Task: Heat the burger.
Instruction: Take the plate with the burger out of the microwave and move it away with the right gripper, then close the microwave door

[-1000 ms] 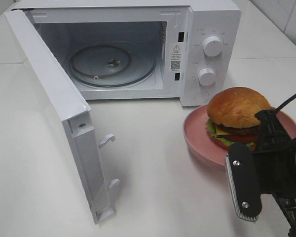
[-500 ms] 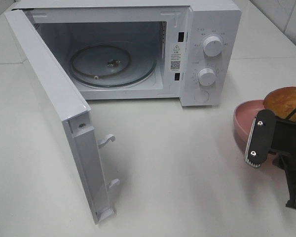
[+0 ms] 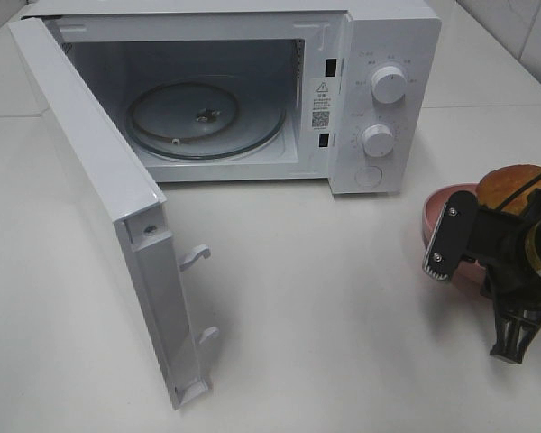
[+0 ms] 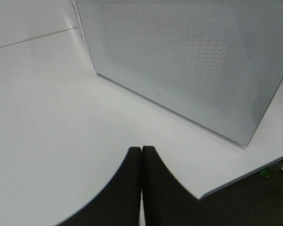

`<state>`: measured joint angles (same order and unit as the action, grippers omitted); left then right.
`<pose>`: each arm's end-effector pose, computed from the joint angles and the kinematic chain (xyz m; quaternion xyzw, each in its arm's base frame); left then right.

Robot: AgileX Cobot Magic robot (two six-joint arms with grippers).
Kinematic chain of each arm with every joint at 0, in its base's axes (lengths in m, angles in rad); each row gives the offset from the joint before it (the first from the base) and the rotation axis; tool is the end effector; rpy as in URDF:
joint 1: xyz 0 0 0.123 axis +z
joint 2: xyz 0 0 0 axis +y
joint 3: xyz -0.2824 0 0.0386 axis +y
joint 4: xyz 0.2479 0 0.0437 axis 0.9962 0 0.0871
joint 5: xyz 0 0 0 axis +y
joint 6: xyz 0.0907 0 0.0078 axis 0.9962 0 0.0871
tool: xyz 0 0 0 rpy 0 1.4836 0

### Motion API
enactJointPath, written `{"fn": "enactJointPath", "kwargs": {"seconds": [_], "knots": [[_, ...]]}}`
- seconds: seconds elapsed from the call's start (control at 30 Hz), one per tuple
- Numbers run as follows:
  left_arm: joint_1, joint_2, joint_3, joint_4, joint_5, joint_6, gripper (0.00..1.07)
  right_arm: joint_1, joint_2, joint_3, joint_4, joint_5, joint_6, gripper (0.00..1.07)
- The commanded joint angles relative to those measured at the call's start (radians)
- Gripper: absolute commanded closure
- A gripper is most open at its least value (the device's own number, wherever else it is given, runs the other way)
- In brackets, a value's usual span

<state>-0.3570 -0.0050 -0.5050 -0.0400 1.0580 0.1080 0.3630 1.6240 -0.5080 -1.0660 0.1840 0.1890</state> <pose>-0.0068 -0.0008 0.2788 0.1966 0.8267 -0.0852 0.5203 0.2304 0.0718 0.1186 -0.5469 0.8030 -0.1318 0.1967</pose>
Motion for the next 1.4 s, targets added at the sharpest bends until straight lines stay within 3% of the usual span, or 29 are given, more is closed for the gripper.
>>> {"fn": "enactJointPath", "kwargs": {"seconds": [0.03, 0.17, 0.2, 0.23, 0.27, 0.3, 0.37, 0.43, 0.83, 1.07, 1.4], "knots": [[0.006, -0.020, 0.002, -0.005, -0.016, -0.003, 1.06, 0.000, 0.005, -0.004, 0.030, -0.048, 0.057, 1.04], [0.006, -0.020, 0.002, -0.005, -0.016, -0.003, 1.06, 0.000, -0.001, -0.004, 0.087, -0.078, 0.080, 0.91], [0.006, -0.020, 0.002, -0.005, -0.016, -0.003, 1.06, 0.000, -0.006, -0.004, 0.115, -0.075, 0.079, 0.81], [0.006, -0.020, 0.002, -0.005, -0.016, -0.003, 1.06, 0.000, -0.006, -0.004, 0.115, -0.075, 0.079, 0.81], [0.006, -0.020, 0.002, -0.005, -0.016, -0.003, 1.06, 0.000, -0.017, -0.004, 0.140, -0.068, 0.079, 0.70], [0.006, -0.020, 0.002, -0.005, -0.016, -0.003, 1.06, 0.000, -0.017, -0.004, 0.140, -0.068, 0.079, 0.70], [0.006, -0.020, 0.002, -0.005, -0.016, -0.003, 1.06, 0.000, -0.040, -0.004, 0.194, -0.043, 0.079, 0.57], [0.006, -0.020, 0.002, -0.005, -0.016, -0.003, 1.06, 0.000, -0.067, -0.004, 0.251, -0.020, 0.079, 0.52], [0.006, -0.020, 0.002, -0.005, -0.016, -0.003, 1.06, 0.000, -0.329, -0.004, 0.555, 0.057, 0.082, 0.52], [0.006, -0.020, 0.002, -0.005, -0.016, -0.003, 1.06, 0.000, -0.418, -0.062, 0.773, 0.337, 0.221, 0.48], [0.006, -0.020, 0.002, -0.005, -0.016, -0.003, 1.06, -0.004, -0.430, -0.260, 0.771, 0.545, 0.120, 0.47]]}}
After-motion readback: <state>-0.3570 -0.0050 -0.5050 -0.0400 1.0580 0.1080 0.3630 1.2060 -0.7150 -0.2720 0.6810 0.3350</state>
